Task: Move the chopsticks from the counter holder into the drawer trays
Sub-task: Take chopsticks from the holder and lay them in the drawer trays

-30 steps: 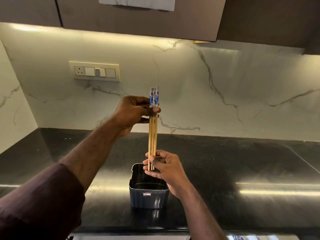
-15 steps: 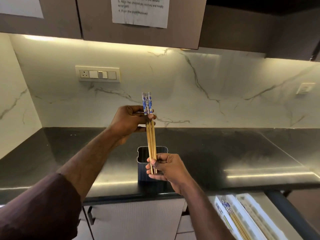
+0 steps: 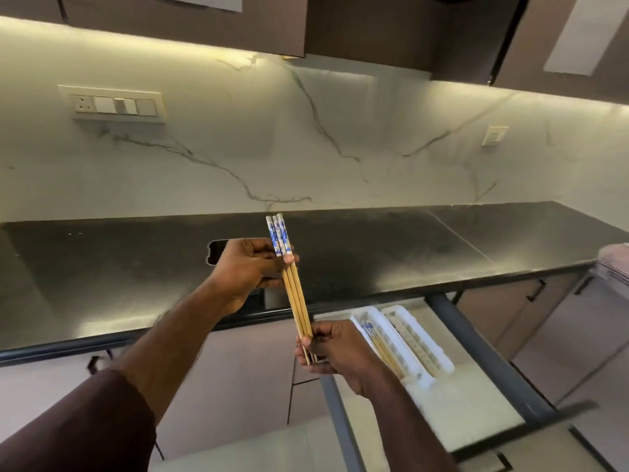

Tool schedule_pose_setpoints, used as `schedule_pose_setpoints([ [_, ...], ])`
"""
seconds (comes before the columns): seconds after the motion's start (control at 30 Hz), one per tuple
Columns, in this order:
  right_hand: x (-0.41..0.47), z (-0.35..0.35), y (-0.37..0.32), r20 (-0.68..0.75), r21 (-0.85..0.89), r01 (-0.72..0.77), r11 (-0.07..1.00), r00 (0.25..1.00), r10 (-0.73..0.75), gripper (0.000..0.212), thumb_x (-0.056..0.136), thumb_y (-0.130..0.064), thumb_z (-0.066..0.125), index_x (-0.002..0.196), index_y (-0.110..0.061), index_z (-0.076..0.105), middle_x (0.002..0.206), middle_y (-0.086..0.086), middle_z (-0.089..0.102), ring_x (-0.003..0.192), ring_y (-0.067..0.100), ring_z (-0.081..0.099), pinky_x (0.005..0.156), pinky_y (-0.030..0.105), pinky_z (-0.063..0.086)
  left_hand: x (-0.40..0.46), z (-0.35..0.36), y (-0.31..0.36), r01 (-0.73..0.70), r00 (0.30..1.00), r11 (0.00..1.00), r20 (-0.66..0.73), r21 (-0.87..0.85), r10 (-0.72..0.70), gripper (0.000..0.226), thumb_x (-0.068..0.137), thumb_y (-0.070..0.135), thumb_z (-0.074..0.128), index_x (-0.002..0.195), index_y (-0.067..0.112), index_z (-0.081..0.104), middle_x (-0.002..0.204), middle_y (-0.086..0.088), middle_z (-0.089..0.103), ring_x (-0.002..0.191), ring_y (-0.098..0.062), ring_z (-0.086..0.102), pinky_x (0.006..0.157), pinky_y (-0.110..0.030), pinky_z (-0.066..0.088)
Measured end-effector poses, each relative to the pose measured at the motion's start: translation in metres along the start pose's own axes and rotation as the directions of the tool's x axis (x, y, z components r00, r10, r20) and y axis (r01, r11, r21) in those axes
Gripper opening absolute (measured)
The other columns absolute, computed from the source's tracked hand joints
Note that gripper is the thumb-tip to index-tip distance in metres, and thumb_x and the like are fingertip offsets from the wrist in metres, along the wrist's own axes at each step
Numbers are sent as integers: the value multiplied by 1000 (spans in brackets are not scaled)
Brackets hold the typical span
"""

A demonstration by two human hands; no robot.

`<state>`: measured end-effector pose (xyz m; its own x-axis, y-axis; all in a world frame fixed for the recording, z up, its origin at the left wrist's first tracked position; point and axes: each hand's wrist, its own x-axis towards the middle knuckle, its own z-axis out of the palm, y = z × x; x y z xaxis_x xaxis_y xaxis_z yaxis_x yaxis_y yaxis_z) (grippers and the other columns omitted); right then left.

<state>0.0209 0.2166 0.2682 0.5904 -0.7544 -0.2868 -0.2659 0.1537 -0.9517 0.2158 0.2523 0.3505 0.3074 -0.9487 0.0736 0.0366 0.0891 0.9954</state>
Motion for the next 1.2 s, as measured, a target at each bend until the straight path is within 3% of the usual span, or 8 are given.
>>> schedule_pose_setpoints([
  [0.23, -55, -116, 32, -56, 30, -46, 999, 997, 47, 13, 91, -6, 62, 91, -6, 75, 83, 10, 73, 77, 20, 70, 84, 41, 60, 2, 131, -20, 26, 998, 999, 51, -18, -25, 32, 69, 14, 75, 99, 5, 71, 93, -11, 76, 88, -24, 74, 68, -29, 60],
  [0.4, -86, -217, 54, -129, -41, -56, 998, 990, 50, 21, 87, -2, 61, 76, -11, 75, 77, 7, 73, 69, 18, 69, 77, 36, 61, 11, 235, -44, 44, 997, 998, 58, -46, -41, 23, 76, 7, 75, 98, 4, 72, 91, -15, 76, 85, -27, 74, 67, -31, 60],
  [0.57, -94, -289, 74, -209, -50, -66, 997, 976, 54, 16, 86, 0, 65, 76, -4, 77, 74, 10, 73, 65, 17, 70, 66, 29, 60, 35, 312, -67, 51, 997, 998, 52, 40, -53, 13, 81, 8, 73, 94, 10, 73, 86, -8, 77, 82, -23, 75, 68, -31, 61],
  [0.63, -87, -308, 81, -223, -48, -80, 996, 973, 68, 19, 87, -2, 65, 73, -7, 77, 72, 10, 73, 63, 16, 70, 65, 29, 61, 47, 331, -78, 56, 997, 996, 40, 67, -59, 11, 82, 9, 72, 92, 11, 72, 83, -5, 77, 79, -20, 75, 63, -24, 59],
  [0.77, -61, -335, 97, -255, -63, -151, 987, 958, 130, 14, 88, -10, 69, 77, -14, 77, 76, 9, 75, 62, 17, 71, 62, 27, 59, 77, 357, -110, 98, 994, 984, 28, 150, -103, 14, 83, 10, 72, 97, 12, 71, 82, -2, 76, 77, -16, 75, 67, -27, 61],
  [0.97, -8, -361, 122, -264, -63, -321, 945, 919, 294, 12, 88, -5, 65, 92, 0, 75, 78, 15, 74, 60, 20, 66, 62, 30, 60, 131, 374, -180, 221, 975, 948, -19, 228, -223, 20, 83, 14, 72, 103, 8, 69, 87, -4, 74, 74, -14, 75, 61, -19, 57],
  [1.13, 45, -380, 146, -228, -61, -487, 871, 856, 463, 15, 86, 1, 63, 96, 8, 72, 74, 17, 68, 54, 20, 63, 53, 27, 55, 174, 376, -239, 362, 926, 876, -19, 317, -376, 11, 85, 18, 71, 94, 11, 69, 85, -1, 75, 79, -14, 73, 77, -31, 58],
  [1.2, 65, -385, 160, -223, -73, -523, 849, 838, 497, 17, 85, -2, 66, 97, 8, 71, 74, 16, 68, 52, 19, 63, 53, 26, 55, 188, 376, -260, 389, 911, 850, -12, 355, -411, 7, 85, 19, 72, 88, 12, 69, 84, 0, 74, 77, -12, 72, 73, -29, 58],
])
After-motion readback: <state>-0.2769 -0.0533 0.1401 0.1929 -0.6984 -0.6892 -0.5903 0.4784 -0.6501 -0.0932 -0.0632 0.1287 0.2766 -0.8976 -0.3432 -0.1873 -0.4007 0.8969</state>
